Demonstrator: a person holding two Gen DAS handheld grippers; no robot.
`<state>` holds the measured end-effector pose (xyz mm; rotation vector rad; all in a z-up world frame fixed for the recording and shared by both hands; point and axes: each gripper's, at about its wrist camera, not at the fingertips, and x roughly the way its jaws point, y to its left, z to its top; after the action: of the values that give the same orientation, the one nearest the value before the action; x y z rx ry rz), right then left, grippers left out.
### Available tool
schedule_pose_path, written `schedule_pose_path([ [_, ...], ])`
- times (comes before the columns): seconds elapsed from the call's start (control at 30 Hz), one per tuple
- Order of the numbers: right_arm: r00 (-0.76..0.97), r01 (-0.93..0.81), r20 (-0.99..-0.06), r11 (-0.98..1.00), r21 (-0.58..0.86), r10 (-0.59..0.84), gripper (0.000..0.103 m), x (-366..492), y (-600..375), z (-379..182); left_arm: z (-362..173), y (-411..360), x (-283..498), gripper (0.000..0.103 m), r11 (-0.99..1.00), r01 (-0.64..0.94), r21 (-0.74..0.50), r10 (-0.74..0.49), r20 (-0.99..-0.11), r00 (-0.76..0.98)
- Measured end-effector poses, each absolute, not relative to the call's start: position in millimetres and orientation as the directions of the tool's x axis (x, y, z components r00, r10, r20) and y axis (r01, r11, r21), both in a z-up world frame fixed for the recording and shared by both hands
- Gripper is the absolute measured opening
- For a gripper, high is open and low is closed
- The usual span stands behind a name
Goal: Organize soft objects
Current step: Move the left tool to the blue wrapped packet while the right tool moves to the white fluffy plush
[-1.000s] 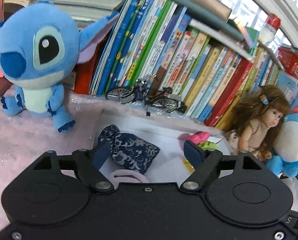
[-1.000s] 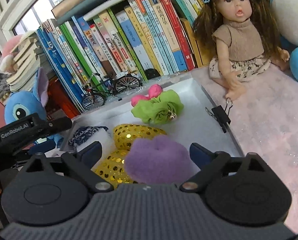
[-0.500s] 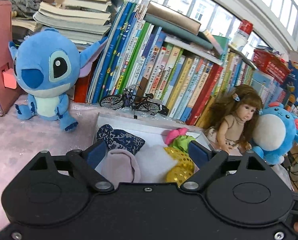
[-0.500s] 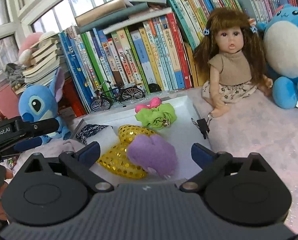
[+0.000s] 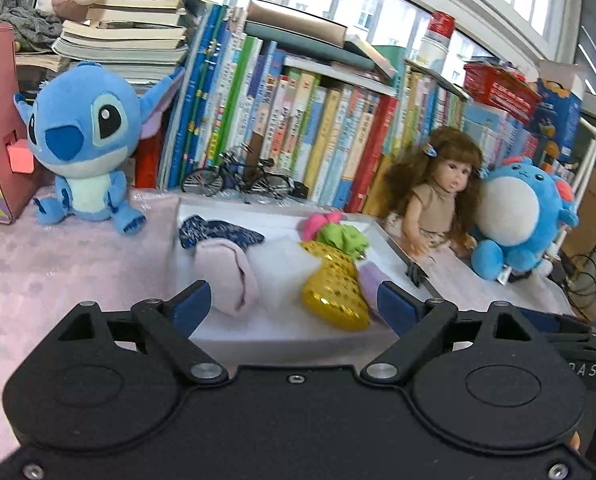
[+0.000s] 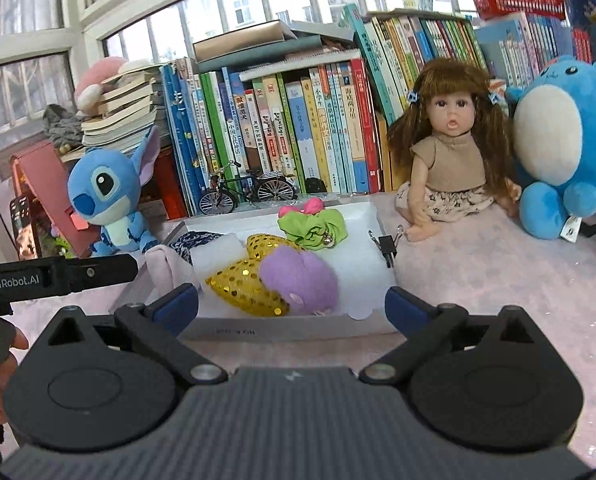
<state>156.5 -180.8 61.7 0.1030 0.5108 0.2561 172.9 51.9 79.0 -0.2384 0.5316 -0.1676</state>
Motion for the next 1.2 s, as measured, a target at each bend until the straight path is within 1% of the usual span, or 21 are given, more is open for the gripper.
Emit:
schedule_pose_path([
  [0.37,0.866,-0.262,-0.429,0.964,0.051,0.258,0.103,121,-179,60,71,33,129,0.09,0.958,0.172,-0.229,-0.264,-0.475,0.839],
  [0.67,0.876,-0.28,-0.411,0.96,-0.008,0.252,0.103,97,-180,50,66,24,97,0.09,0.964,0.207,-0.166,-0.261,-0.458,0.85],
  [0.8,0.882,-0.282,-0.401,0.959,-0.026,0.248,0.103,88,-180,47,64,24,86,0.09,0.963,0.219,-0.157,-0.267,-0.458,0.848],
  [1.2,0.898,-0.314,-0.37,0.936,-0.162,0.237,0.103,58,-170,36,49,17,61,0.09,0.961,0.252,-0.111,-0.275,-0.46,0.844],
])
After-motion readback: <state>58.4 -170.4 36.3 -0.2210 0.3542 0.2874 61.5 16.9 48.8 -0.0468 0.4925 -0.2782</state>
